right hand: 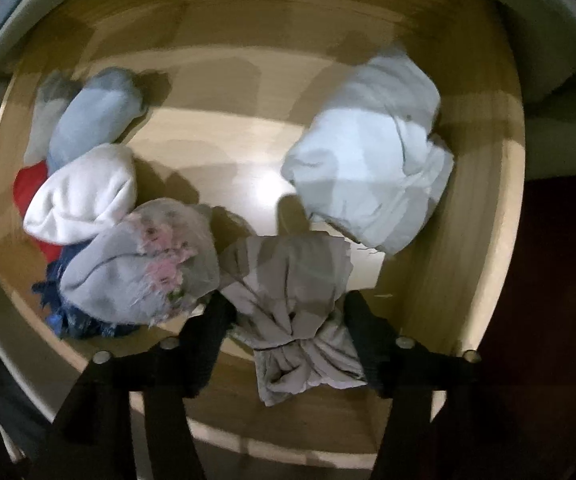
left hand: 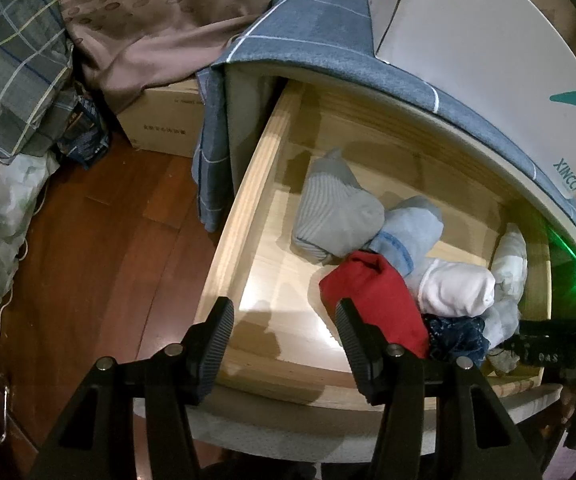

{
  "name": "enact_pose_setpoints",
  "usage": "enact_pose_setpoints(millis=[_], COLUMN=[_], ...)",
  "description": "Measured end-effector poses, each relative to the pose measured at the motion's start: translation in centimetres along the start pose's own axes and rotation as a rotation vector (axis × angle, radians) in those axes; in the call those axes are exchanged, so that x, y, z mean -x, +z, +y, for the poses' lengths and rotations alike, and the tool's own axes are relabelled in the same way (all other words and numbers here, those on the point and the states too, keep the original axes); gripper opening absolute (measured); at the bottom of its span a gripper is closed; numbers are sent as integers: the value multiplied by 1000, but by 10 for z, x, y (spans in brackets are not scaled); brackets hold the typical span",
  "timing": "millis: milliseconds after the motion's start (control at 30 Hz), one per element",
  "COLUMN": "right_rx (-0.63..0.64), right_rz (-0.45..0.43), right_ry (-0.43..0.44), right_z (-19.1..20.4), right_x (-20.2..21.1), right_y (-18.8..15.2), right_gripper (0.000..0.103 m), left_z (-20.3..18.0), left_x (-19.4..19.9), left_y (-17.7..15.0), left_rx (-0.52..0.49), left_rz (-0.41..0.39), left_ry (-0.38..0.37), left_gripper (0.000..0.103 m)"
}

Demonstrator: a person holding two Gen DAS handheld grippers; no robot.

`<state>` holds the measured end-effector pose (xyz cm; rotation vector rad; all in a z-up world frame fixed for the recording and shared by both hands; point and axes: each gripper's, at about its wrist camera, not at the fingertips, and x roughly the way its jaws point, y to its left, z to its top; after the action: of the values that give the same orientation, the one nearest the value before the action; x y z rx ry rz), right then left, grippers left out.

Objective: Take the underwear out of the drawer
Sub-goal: 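Grasp the grey-beige knotted underwear in the drawer with the right tool, then grasp the red underwear with the left tool while the right tool holds the grey-beige bundle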

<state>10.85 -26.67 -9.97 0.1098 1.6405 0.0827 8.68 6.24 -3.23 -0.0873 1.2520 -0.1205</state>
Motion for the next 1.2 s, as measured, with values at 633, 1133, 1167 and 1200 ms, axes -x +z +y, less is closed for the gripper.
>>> enact_pose_setpoints(millis=[633,1133,1167,1200], right_rx=[129,-178,-186,-203], right_rz=[22,-244,-274,-299], right_ry=[-134,-8,7,20], right_z=[29,-23,-25,-26], right_x=[-22,29,33,36], right_y=[-5,-49,-55,-61], right_gripper=[54,47,47,47], left_z=[-3,-13,-13,-14], left_x=[-3,-13,-14,-14], left_y=[0,-2,-2,-2], left_rx=[-5,-24,-26,-27], left_rz=[23,85,88,92], left_ry=[5,12,10,8], left_gripper=[55,55,55,55])
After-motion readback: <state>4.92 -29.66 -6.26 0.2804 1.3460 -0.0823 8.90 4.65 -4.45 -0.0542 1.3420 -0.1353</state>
